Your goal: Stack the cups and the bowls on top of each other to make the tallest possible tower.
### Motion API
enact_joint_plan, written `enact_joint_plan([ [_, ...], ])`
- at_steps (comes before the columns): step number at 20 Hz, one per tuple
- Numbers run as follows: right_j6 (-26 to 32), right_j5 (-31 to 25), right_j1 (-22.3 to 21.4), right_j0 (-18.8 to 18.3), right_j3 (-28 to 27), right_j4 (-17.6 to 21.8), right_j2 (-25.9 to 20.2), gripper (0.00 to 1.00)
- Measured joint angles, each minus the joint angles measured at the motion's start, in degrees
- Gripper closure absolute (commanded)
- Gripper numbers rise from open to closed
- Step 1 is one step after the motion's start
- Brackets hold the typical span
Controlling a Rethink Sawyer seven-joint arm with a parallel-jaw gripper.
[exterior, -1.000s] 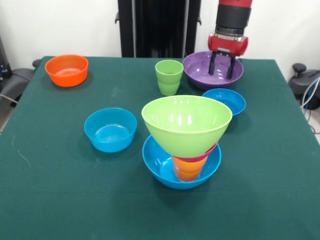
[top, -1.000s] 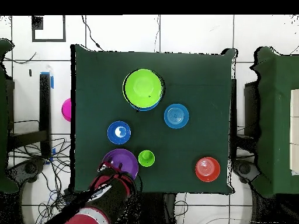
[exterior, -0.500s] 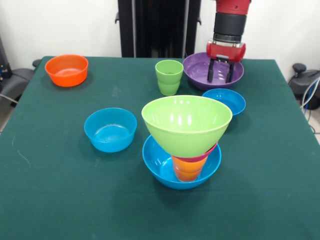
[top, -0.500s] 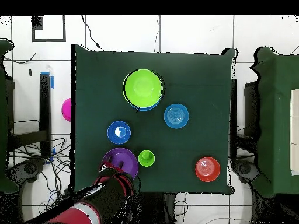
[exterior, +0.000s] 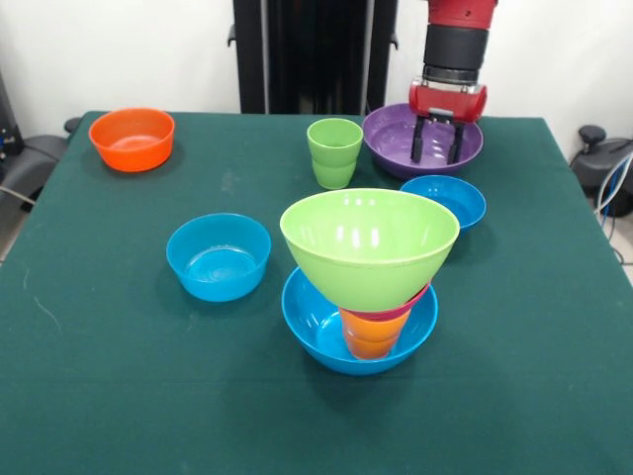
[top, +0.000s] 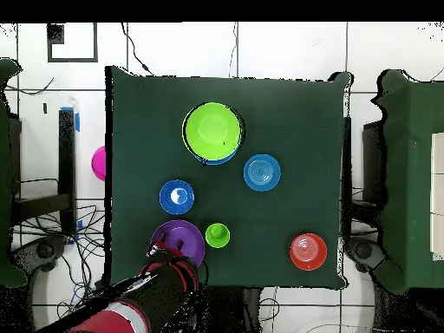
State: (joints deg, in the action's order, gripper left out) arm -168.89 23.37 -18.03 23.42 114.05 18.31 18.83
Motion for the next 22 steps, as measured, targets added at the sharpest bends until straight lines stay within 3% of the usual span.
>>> enact_joint_plan([
  [4,0.0,-0.2,-1.1,-0.6,0.1,0.3,-0.8,0.0],
  [13,0.0,-6.9,-11.2,-3.3,2.4,1.4,-3.4,0.0],
  [22,0.0,-7.1,-14.5,-3.2,2.6,1.4,-5.1,0.0],
])
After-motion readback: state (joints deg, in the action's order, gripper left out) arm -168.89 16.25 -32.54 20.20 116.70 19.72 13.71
